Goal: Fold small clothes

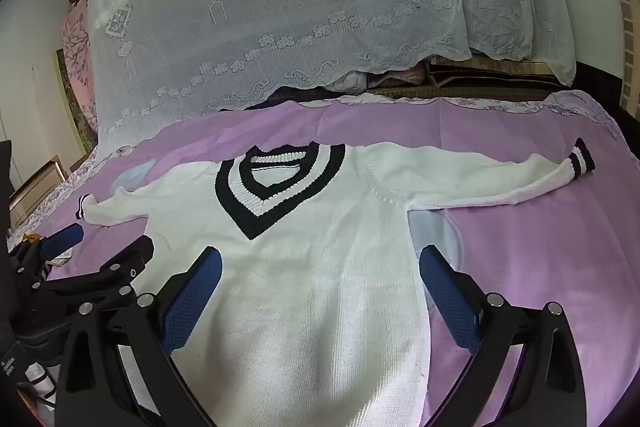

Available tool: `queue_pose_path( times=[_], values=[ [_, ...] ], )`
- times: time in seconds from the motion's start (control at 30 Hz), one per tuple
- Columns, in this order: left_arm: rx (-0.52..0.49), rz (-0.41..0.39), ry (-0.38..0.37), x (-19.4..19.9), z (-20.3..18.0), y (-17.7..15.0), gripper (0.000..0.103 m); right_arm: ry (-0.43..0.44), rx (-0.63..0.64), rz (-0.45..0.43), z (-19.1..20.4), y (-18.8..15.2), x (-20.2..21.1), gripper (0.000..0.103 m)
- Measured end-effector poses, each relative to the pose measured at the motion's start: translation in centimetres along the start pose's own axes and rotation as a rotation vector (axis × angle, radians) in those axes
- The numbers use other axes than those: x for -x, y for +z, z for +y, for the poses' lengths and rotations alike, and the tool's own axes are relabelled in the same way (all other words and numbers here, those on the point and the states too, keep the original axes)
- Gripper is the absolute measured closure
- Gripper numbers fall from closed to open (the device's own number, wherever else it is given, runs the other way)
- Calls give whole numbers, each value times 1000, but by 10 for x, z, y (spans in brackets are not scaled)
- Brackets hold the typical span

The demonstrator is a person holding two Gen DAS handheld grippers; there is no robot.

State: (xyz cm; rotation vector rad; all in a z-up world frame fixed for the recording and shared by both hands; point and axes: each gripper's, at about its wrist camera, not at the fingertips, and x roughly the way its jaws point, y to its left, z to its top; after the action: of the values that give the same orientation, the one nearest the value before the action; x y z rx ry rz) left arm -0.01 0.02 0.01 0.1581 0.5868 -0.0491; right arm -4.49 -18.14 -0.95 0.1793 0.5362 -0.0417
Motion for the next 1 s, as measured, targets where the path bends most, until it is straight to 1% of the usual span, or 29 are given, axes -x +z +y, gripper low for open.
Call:
queue_pose_path(
  times=[0.53,0.57,1.0],
  values=[
    [6,8,-5,7,-1,-3,4,-6,14,12,2,3,4,3],
    [8,15,-8,1,1,-5,4,-7,15,12,2,1,0,3],
    [8,16,-9,1,0,-6,4,-11,18,16,1,-1,-3,3]
  ],
)
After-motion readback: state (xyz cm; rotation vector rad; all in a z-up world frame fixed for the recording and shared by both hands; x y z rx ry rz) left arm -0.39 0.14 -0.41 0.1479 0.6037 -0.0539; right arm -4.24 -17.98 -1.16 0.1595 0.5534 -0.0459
